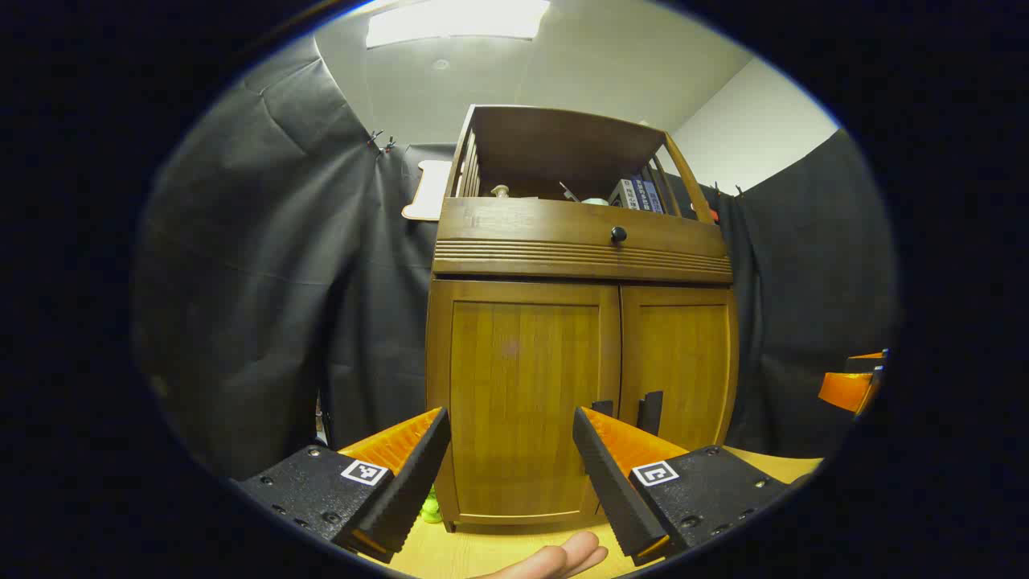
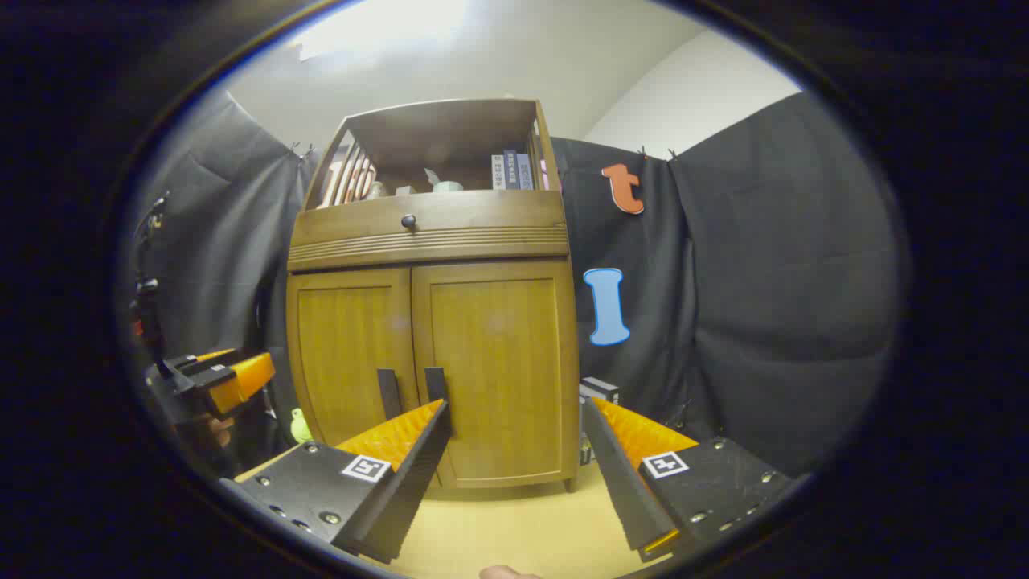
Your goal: Open the right door of the double-door shoe cabinet with the right hand, and open the left door with the left hand.
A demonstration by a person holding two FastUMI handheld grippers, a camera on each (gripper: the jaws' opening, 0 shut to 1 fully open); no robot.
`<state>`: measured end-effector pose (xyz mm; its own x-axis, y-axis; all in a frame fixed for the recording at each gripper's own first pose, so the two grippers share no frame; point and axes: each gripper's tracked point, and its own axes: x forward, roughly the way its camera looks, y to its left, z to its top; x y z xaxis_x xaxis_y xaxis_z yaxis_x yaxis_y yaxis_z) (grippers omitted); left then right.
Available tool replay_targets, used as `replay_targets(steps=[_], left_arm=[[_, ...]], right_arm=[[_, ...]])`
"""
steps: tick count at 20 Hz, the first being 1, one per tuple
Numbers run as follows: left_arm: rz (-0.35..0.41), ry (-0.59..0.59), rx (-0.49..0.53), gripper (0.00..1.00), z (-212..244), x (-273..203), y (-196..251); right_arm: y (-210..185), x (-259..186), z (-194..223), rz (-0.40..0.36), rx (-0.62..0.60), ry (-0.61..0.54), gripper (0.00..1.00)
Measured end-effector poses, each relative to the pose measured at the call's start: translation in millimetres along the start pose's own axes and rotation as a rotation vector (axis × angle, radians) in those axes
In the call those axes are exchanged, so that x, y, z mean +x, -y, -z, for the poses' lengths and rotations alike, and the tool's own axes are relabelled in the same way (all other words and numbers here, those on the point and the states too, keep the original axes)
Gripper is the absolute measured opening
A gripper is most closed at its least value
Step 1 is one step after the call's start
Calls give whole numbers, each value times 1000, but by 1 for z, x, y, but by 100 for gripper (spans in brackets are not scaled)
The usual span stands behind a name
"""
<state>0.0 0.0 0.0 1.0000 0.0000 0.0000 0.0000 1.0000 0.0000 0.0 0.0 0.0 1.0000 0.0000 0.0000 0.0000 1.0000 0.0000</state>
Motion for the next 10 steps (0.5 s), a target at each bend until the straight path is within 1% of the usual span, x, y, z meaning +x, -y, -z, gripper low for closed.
replay_targets(steps=[1, 3, 4, 5, 6, 7, 8, 9, 10], left_arm=[[3, -2, 1, 90, 0, 0, 2], [5, 3, 7, 90, -2, 0, 3], [0, 5, 13, 90, -2, 0, 4], [1, 0, 10, 95, -2, -1, 4], [11, -8, 0, 95, 1, -1, 7], [23, -13, -10, 91, 1, -1, 11], [30, -17, -11, 91, 0, -1, 12], [30, -17, -5, 94, 0, -2, 12], [26, -15, -3, 95, 0, -3, 10]], right_arm=[[4, -1, -1, -3, 12, -4, 97], [14, -6, -1, 8, 11, -7, 96], [19, -8, -2, 16, 13, -10, 98], [22, -10, -1, 18, 30, -15, 98], [21, -11, -2, 10, 47, -17, 96], [22, -12, -4, 6, 56, -13, 96], [24, -13, -7, 10, 59, -8, 96], [28, -15, -8, 17, 53, -3, 96], [31, -16, -10, 25, 40, 3, 98]])
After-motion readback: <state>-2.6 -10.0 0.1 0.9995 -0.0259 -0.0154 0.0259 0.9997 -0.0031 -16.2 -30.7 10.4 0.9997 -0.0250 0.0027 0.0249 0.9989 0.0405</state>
